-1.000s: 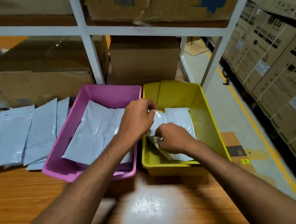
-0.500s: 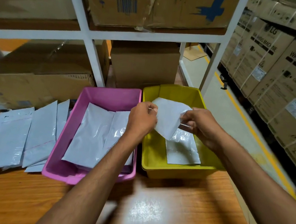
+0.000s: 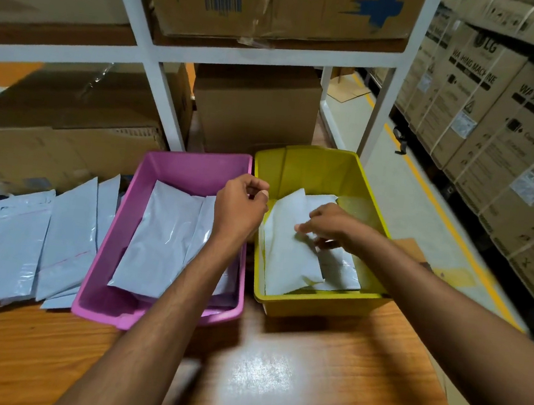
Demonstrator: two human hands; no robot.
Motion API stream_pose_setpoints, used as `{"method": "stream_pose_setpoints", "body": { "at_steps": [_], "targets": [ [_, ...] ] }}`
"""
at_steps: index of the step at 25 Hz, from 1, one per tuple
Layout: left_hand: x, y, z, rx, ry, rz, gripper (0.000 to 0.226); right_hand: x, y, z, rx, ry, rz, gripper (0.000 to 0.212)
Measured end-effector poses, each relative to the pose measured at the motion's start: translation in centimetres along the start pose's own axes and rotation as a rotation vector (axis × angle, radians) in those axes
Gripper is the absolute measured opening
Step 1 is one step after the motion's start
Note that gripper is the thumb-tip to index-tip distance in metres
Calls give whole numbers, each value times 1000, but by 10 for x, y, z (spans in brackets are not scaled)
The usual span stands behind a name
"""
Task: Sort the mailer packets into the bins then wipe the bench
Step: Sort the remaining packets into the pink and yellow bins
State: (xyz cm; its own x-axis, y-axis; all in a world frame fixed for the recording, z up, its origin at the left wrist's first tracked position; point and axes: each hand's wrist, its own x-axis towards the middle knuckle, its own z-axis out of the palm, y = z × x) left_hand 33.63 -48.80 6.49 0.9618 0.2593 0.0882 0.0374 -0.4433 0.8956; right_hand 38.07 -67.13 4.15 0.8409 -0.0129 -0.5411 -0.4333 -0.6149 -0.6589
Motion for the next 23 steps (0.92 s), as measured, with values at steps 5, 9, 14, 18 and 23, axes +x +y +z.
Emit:
{"method": "stream_pose_setpoints", "body": {
  "at_steps": [5,9,14,18,23],
  "targets": [
    [-2,-1,-5,16,27,14,11,25,2,8,-71,46,-38,15],
    [-9,-5,-9,35,53,19,10,34,9,18,-478,221,-141,21],
    [-24,-12,-38,16,110,43,11,10,-5,6,-45,353,-272,34],
    [-48,-26,-76,-44,176,71,13,-70,-26,27,244,286,-519,21],
    [-78,-40,-138,-82,197,132,18,-144,-57,91,345,267,-710,26]
  ]
}}
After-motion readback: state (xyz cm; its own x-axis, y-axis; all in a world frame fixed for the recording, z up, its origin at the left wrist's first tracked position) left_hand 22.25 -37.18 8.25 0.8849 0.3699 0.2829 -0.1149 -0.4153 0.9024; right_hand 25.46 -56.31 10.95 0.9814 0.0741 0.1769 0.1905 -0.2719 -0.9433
